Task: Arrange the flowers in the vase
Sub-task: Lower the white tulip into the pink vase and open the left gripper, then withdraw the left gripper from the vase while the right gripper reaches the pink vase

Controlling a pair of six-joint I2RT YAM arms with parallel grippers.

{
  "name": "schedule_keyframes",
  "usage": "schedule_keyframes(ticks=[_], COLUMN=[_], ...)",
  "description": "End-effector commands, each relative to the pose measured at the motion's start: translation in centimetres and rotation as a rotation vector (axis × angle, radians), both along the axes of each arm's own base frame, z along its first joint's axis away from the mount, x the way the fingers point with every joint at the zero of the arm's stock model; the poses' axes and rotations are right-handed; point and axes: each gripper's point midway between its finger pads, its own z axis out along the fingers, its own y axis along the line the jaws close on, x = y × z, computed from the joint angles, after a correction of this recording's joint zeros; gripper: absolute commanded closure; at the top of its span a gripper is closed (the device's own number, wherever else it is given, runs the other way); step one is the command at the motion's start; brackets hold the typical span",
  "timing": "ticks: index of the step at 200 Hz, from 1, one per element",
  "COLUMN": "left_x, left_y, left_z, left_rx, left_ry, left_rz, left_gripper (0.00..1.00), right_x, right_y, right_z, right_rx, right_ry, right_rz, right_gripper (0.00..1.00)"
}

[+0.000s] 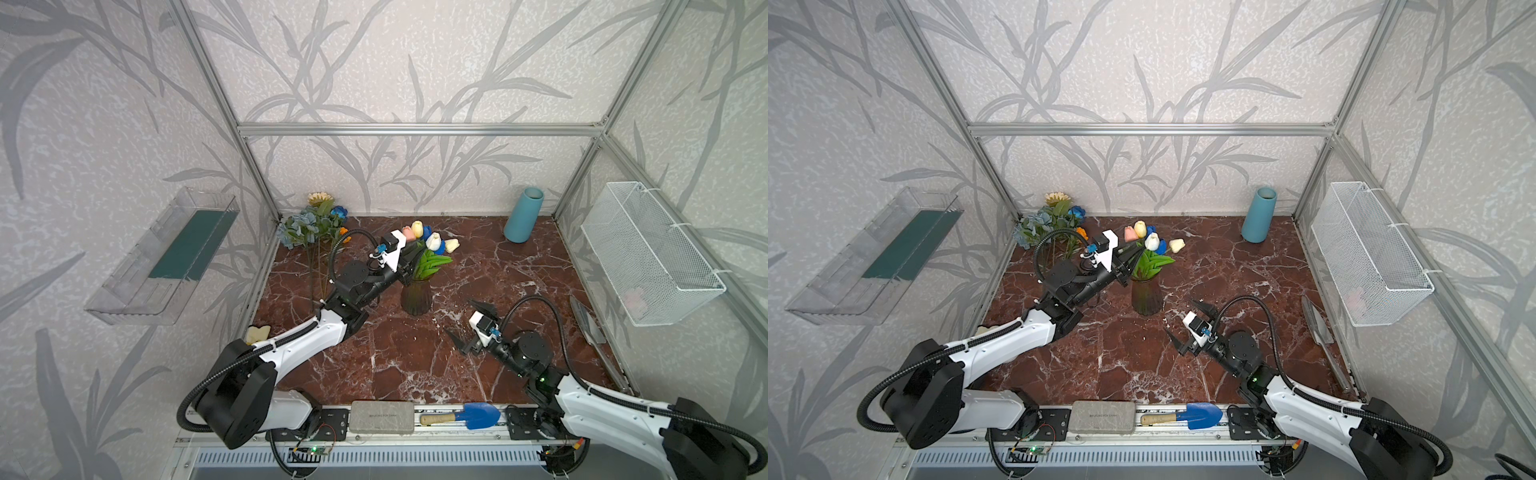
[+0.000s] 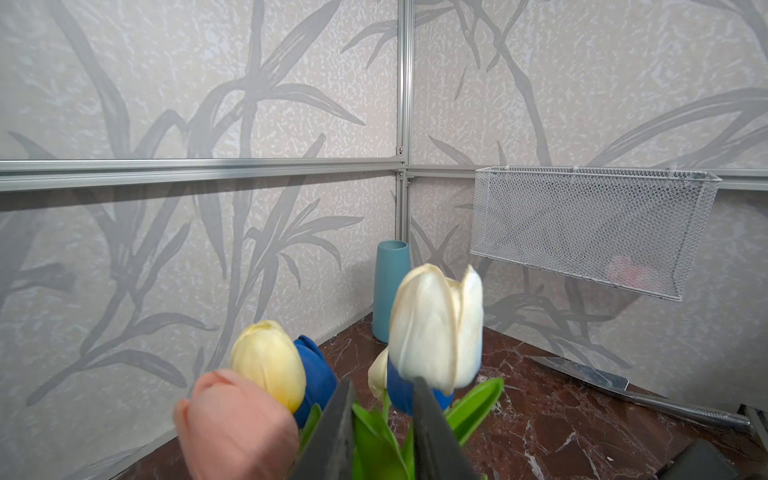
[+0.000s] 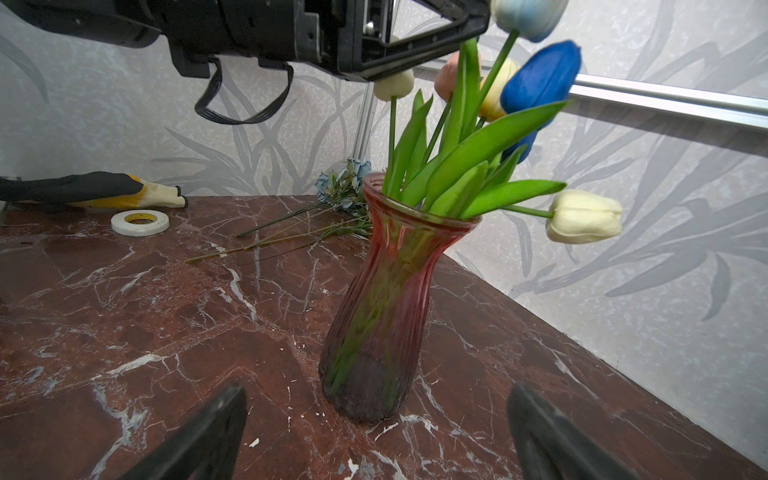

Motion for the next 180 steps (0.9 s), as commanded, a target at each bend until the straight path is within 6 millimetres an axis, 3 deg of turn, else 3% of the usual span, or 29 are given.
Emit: schedule_keyframes(ticks=[1, 32, 58, 77, 111, 128, 144, 180], left_x=[-0.5, -1.3, -2.7, -3.9, -6.5, -7.1, -7.3, -8.7], left_y=[0.9, 1.7, 2.2, 3.0, 4.6, 5.9, 6.9, 9.6], left_z=[1.0, 1.6, 3.1, 4.5, 5.8, 5.1, 4.0, 0.0], left_rx=[0.001, -0.007, -0.011, -0.016, -0.02, -0.036, -0.061, -0.07], left_ry=[-0.044, -0.063, -0.094, -0.122, -0.147, -0.137, -0.126, -0.053], left_rz=[0.039, 0.05, 0.037, 0.035, 0.03, 0.068, 0.106, 0.179], left_gripper=[0.73, 0.72, 0.57, 0.54, 0.47, 0.45, 0.31, 0.21], right_x=[0.0, 0.1, 0.4, 1.7, 4.2, 5.6, 6.6, 9.2], right_y=[0.2, 0.5, 1.0, 1.2, 4.3, 5.2, 6.4, 8.5], right_z=[0.8, 0.6, 0.7, 1.3, 2.7, 3.0, 3.0, 2.7], right_rx=[0.02, 0.007, -0.003, 0.025, 0.055, 0.1, 0.123, 0.148], right_ry=[-0.014, -0.006, -0.003, 0.033, 0.076, 0.07, 0.058, 0.073], right_rz=[0.006, 0.014, 0.021, -0.022, 0.0, -0.015, -0.009, -0.024], right_gripper=[0.02, 0.02, 0.01, 0.01, 0.01, 0.01, 0.01, 0.01])
